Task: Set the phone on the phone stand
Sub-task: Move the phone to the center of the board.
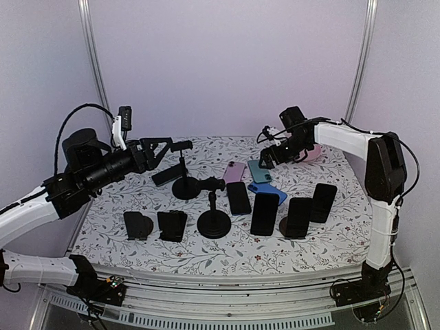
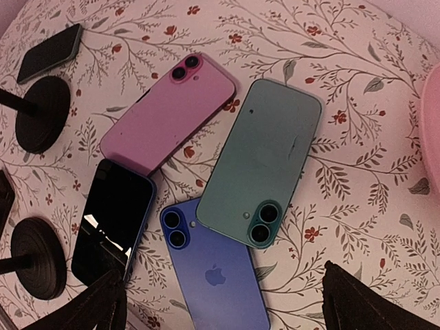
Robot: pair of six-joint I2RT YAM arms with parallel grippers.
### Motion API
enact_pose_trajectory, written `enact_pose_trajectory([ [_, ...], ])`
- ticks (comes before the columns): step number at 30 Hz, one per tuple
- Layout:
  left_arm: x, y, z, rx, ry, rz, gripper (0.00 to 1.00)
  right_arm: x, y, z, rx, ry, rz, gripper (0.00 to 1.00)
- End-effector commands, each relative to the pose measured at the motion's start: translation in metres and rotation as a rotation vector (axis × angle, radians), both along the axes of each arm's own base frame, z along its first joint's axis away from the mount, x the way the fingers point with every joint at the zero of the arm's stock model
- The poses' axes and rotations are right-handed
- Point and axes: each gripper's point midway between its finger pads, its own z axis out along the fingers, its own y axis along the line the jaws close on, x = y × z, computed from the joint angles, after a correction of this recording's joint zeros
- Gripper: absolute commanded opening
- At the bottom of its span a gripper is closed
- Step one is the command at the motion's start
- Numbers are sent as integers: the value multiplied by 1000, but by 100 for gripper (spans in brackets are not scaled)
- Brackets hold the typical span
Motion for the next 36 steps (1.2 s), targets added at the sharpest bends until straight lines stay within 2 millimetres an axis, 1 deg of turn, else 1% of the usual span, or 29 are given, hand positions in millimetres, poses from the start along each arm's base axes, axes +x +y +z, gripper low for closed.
enact_pose_trajectory([
  [1, 9, 1, 4, -2, 0, -27, 78, -21, 6, -29, -26, 54, 149, 99],
  [5, 16, 0, 1, -3, 11, -38, 78, -37, 13, -64, -95, 98, 222, 99],
  [9, 22, 1, 1, -1, 17, -39, 78, -45, 14, -97, -180, 134, 236, 99],
  [12, 24, 4, 2, -5, 14, -37, 78, -49, 12, -112, -214, 155, 238, 99],
  [15, 26, 6, 1, -7, 16, -37, 78, -50, 10, -117, -234, 153, 236, 99],
  [17, 28, 7, 2, -6, 18, -37, 78, -45, 3, -120, -273, 139, 214, 99],
  [22, 30, 8, 3, -6, 19, -41, 78, -38, -7, -121, -324, 106, 164, 99],
  [24, 31, 8, 4, -7, 19, -41, 78, -38, -8, -123, -331, 109, 162, 99],
  [28, 33, 9, 5, -5, 19, -38, 78, -41, -4, -131, -331, 145, 187, 99],
  [33, 35, 10, 8, -7, 16, -36, 78, -38, -3, -137, -364, 146, 180, 99],
  [35, 36, 10, 9, -9, 15, -36, 78, -36, 1, -137, -348, 144, 186, 99],
  [36, 37, 10, 9, -8, 16, -35, 78, -33, 0, -137, -355, 135, 176, 99],
])
